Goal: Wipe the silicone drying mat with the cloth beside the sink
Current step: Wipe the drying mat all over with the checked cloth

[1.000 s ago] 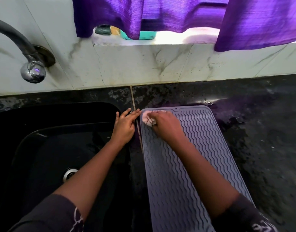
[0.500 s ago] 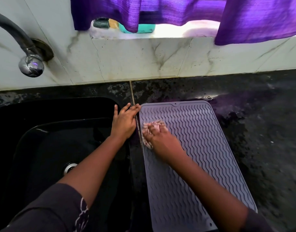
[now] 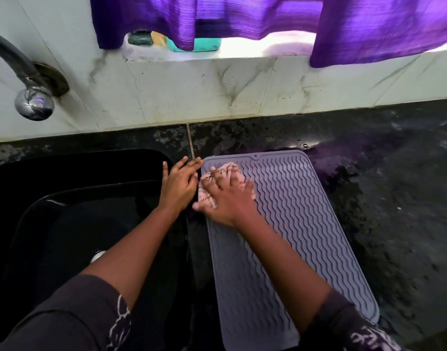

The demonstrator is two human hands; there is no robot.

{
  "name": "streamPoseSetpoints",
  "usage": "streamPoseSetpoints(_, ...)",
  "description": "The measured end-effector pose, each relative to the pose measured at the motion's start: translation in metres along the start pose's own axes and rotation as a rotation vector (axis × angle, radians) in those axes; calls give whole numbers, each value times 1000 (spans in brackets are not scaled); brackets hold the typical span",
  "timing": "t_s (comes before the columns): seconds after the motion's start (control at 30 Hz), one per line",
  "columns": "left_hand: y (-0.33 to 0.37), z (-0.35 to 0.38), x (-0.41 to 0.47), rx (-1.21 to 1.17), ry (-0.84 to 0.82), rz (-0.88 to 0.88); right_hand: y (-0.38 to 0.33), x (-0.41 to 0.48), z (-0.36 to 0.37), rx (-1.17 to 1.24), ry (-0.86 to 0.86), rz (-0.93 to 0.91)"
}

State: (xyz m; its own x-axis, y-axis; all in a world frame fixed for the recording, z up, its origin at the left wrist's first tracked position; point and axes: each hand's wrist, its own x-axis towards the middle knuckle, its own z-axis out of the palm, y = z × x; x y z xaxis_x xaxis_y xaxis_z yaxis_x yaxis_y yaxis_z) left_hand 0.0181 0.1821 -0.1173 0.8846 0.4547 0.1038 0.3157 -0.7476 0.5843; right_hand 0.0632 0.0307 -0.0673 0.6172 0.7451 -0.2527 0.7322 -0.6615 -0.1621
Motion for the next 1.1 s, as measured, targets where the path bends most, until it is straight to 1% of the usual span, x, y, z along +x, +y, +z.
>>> streamPoseSetpoints(0.07,0,1,0,10,12,1,-9,-4,17,-34,71,21)
streamPoseSetpoints(0.17,1,0,-1,30,14,-1,-14,-5,20,35,119,40)
streamPoseSetpoints(0.23,2,0,0,47,18,1,-11,-12,14,51,107,20)
streamPoseSetpoints(0.4,2,0,-1,59,36,-5,-12,-68,12,44,24,-81)
streamPoseSetpoints(0.47,2,0,-1,62,34,-4,-7,-66,4,181,65,-68)
streamPoseSetpoints(0.53,1,0,-1,68,29,4,-3,-43,-1,326,149,-19)
streamPoseSetpoints(0.6,2,0,-1,75,37,9,-1,-13,0,271,188,22)
streamPoseSetpoints(0.67,2,0,-3,79,38,11,-5,1,5,146,130,71)
streamPoseSetpoints(0.77,4,-1,-3,85,40,8,-13,-20,9,69,110,92)
streamPoseSetpoints(0.83,4,-1,-3,90,36,0,-19,-49,12,21,109,66)
streamPoseSetpoints(0.9,5,0,-3,85,39,-6,-20,-62,13,73,143,55)
streamPoseSetpoints(1.0,4,0,-3,91,29,-7,-16,-38,5,209,228,115)
streamPoseSetpoints(1.1,3,0,-3,92,29,-7,-22,-15,10,122,197,183)
